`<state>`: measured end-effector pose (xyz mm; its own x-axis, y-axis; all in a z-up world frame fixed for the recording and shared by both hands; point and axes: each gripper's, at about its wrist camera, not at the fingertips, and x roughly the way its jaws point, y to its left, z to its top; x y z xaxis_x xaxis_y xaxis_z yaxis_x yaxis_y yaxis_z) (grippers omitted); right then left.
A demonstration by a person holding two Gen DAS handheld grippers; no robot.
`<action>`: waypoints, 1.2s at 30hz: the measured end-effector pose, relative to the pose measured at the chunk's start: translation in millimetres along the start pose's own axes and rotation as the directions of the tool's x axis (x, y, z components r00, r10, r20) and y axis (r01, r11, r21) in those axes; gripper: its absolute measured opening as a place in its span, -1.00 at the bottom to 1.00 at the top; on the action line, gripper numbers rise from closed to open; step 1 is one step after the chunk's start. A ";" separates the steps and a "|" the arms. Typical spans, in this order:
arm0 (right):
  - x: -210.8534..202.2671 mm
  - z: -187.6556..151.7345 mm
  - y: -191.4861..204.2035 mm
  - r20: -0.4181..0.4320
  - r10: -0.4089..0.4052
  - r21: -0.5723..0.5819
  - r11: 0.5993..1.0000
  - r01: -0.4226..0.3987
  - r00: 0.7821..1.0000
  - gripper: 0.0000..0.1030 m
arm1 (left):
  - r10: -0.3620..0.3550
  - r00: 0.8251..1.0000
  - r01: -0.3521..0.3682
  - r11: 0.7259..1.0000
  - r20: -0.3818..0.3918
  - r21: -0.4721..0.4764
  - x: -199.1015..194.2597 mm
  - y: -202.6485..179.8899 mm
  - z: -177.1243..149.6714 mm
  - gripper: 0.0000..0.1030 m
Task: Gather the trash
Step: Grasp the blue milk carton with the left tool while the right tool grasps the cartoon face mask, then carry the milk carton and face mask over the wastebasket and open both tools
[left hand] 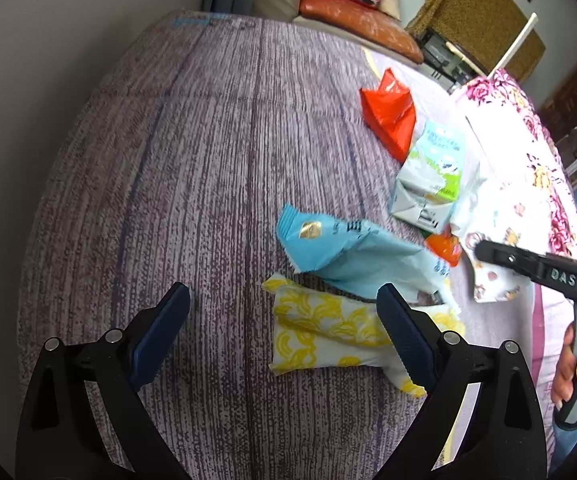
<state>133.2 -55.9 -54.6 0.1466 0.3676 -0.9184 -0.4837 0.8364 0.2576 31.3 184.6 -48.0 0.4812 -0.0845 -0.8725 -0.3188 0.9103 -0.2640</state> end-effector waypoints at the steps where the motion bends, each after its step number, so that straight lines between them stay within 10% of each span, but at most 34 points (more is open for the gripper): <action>1: -5.3 -1.7 -2.1 0.007 0.012 0.005 1.000 -0.012 1.000 -0.93 | 0.000 1.000 0.000 1.000 0.009 0.001 -2.8 -0.9 1.5 0.83; 11: -56.4 -7.0 -44.6 0.116 -0.009 0.106 0.994 -0.003 0.993 -0.94 | -0.031 0.997 0.025 0.995 0.066 0.094 -13.8 -49.7 35.2 0.83; 26: -72.1 -15.2 -109.7 0.130 0.029 0.217 0.975 -0.057 0.991 -0.93 | -0.073 0.994 0.091 0.966 -0.081 0.242 72.8 -126.9 81.0 0.83; 30: -72.3 -19.1 -120.0 0.130 0.034 0.240 0.969 -0.064 0.991 -0.93 | -0.057 0.995 0.075 0.964 -0.079 0.254 78.8 -135.3 76.6 0.28; 36: -74.8 -25.6 -128.7 0.145 0.033 0.256 0.964 -0.070 0.989 -0.93 | -0.011 1.000 0.009 0.970 0.006 0.244 59.4 -138.1 70.1 0.07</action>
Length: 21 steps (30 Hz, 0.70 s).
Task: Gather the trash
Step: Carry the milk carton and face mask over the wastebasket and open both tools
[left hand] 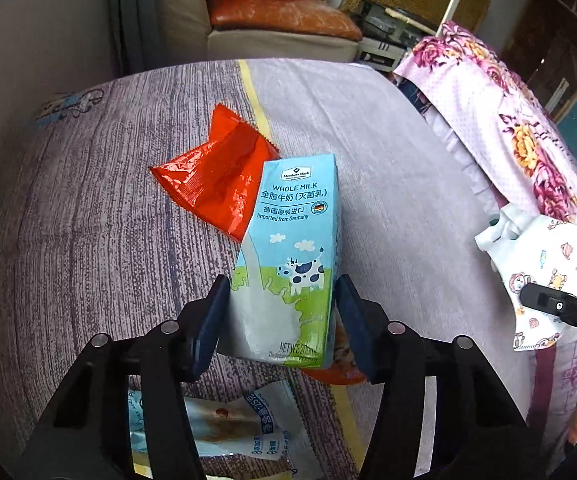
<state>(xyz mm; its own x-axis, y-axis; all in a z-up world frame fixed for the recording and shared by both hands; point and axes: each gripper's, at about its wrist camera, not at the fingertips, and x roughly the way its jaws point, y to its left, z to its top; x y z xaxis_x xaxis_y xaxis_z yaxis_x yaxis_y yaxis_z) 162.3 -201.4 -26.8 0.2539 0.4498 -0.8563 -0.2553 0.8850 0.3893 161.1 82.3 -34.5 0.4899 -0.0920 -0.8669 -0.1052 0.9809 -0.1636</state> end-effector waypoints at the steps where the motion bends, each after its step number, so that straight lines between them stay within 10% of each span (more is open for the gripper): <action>1: -1.5 -0.7 -2.2 0.004 0.003 0.005 1.000 -0.003 1.000 -0.93 | 0.009 1.000 -0.009 1.000 0.019 0.004 -6.6 -2.9 -0.9 0.06; 21: -46.7 -13.1 -40.6 0.098 0.026 0.068 0.997 -0.033 0.995 -0.93 | -0.070 0.996 0.064 0.991 0.048 0.116 -43.6 -91.5 -20.1 0.02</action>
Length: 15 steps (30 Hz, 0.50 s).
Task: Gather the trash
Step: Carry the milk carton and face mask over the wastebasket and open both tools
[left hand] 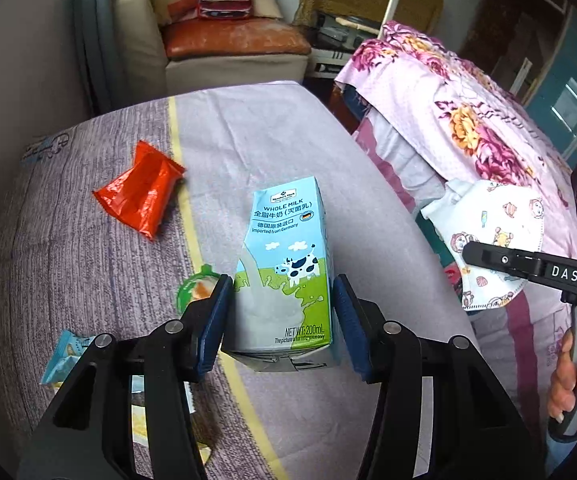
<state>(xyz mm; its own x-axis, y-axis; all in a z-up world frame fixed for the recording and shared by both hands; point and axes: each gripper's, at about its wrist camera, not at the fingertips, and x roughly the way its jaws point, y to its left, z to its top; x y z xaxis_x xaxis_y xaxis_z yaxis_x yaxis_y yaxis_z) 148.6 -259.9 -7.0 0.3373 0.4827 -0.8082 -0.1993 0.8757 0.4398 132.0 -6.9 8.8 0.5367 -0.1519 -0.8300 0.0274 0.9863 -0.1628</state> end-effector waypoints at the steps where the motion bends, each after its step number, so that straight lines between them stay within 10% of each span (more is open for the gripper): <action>1: -2.9 0.3 -2.7 0.005 -0.001 0.006 1.000 0.001 1.000 -0.93 | -0.008 1.000 0.008 1.000 -0.003 0.010 1.5 -6.3 0.8 0.02; 15: -45.6 2.9 -76.5 0.086 -0.037 0.126 0.992 0.026 0.996 -0.93 | -0.087 0.995 0.095 0.982 -0.051 0.164 31.4 -111.0 13.9 0.03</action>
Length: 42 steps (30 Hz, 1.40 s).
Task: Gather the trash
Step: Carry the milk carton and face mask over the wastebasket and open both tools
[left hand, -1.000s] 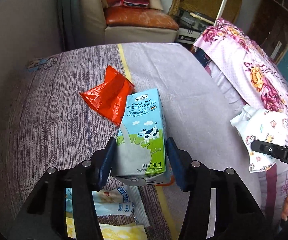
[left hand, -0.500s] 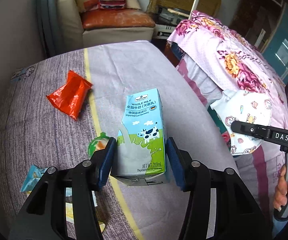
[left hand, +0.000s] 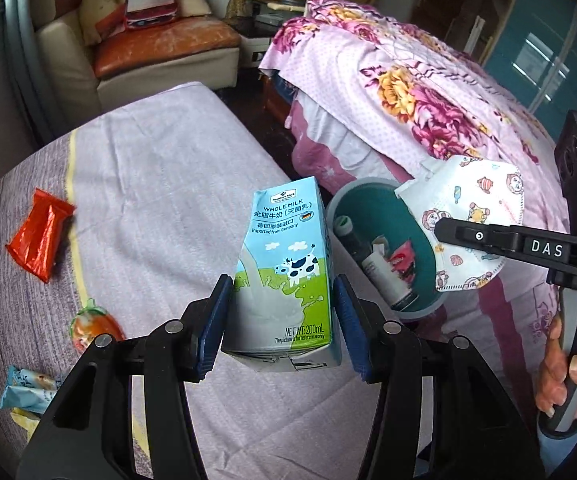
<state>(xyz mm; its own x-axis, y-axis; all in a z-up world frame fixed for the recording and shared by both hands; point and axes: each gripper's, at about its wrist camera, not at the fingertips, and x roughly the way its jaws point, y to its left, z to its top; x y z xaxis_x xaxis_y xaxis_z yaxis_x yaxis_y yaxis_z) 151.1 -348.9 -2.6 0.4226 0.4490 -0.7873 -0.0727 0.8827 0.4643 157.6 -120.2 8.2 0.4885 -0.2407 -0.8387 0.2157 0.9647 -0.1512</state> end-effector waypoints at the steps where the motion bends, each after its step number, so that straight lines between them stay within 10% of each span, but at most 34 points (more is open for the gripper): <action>1: -3.0 0.8 -7.0 0.006 -0.005 0.011 1.000 0.004 1.000 -0.93 | -0.006 1.000 0.006 1.000 -0.005 0.006 2.4 -4.6 1.4 0.03; 34: -18.7 14.4 -114.6 0.006 -0.106 0.164 0.981 0.104 0.994 -0.92 | -0.090 0.984 0.111 0.984 -0.151 0.138 94.6 -104.7 29.7 0.05; 42: -12.8 15.5 -111.3 -0.005 -0.120 0.168 0.979 0.119 0.993 -0.92 | -0.078 0.987 0.096 0.987 -0.140 0.126 94.7 -97.8 30.2 0.50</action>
<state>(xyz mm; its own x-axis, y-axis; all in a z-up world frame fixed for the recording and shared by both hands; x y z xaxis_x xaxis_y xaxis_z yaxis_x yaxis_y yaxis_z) 167.8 -455.0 -37.9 0.4240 0.3402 -0.8394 0.1308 0.8941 0.4284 208.3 -240.5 -40.6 0.3473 -0.2978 -0.8892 0.3663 0.9160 -0.1637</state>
